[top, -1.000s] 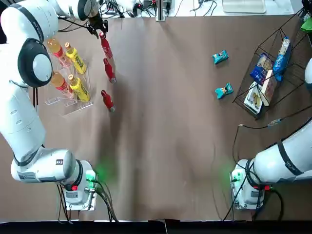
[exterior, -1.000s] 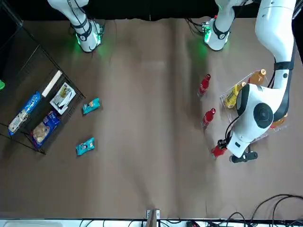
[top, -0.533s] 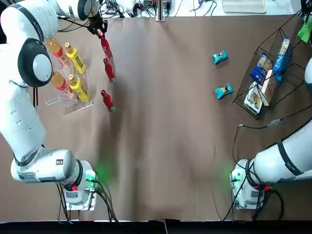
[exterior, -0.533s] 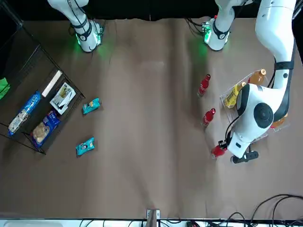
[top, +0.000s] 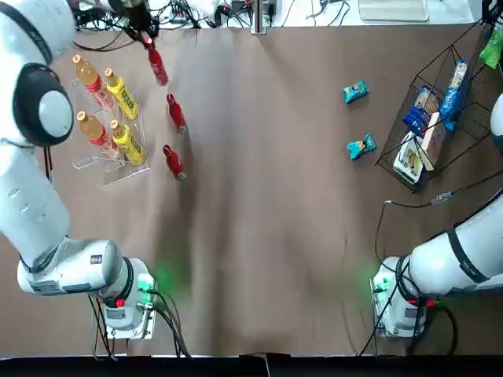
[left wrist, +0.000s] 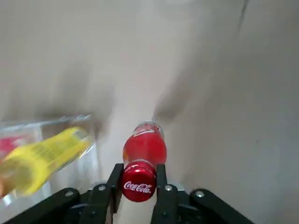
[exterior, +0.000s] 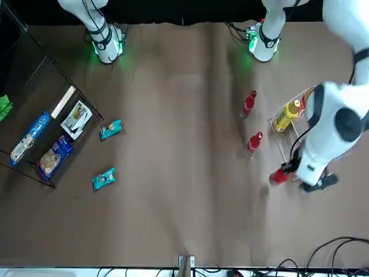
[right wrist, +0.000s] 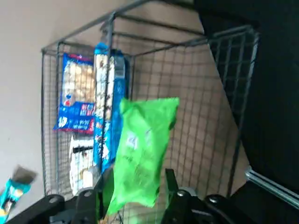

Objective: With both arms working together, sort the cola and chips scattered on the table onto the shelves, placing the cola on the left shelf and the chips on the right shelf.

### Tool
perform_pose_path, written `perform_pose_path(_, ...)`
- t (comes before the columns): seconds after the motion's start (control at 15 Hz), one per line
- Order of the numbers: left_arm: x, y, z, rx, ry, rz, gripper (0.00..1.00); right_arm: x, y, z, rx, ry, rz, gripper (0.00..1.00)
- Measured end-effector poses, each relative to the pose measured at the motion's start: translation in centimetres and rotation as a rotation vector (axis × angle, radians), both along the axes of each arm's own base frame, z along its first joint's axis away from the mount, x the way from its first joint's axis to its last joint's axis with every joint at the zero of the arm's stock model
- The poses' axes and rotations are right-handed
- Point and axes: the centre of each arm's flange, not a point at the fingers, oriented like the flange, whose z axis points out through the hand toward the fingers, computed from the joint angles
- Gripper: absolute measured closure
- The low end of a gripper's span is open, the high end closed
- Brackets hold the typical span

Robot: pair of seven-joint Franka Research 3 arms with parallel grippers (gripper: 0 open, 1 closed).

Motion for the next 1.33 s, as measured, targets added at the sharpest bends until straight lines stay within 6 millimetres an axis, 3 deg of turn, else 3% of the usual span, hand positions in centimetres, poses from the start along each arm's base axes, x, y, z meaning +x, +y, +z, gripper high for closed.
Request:
perform_pose_path(0.27,-5.6,2.7,9.2,0.064,0.104,-0.087,0.68,0.2,1.9,0.3,0.045,0.006,0.012,0.48)
perform_pose_path(0.47,-9.9,7.7,14.4,0.056,0.184,-0.179,0.68,0.1,2.5,0.3,0.093,0.002,0.005,0.47)
perform_pose_path(0.6,-12.1,11.5,16.7,0.022,0.200,-0.221,0.68,-0.1,2.3,0.3,0.097,0.012,-0.003,0.47)
perform_pose_path(0.73,-13.8,14.6,18.1,0.005,0.206,-0.249,0.68,-0.2,2.0,0.3,0.097,0.015,-0.010,0.47)
perform_pose_path(1.07,-16.9,20.0,19.6,-0.013,0.229,-0.306,0.68,-1.0,1.4,1.4,0.105,0.033,-0.035,0.47)
perform_pose_path(1.2,-17.7,21.7,19.1,-0.022,0.242,-0.298,0.68,-1.3,1.7,2.7,0.111,0.025,-0.036,0.47)
perform_pose_path(1.33,-17.6,22.1,17.6,-0.029,0.256,-0.298,0.68,-1.3,2.2,3.3,0.116,0.016,-0.029,0.47)
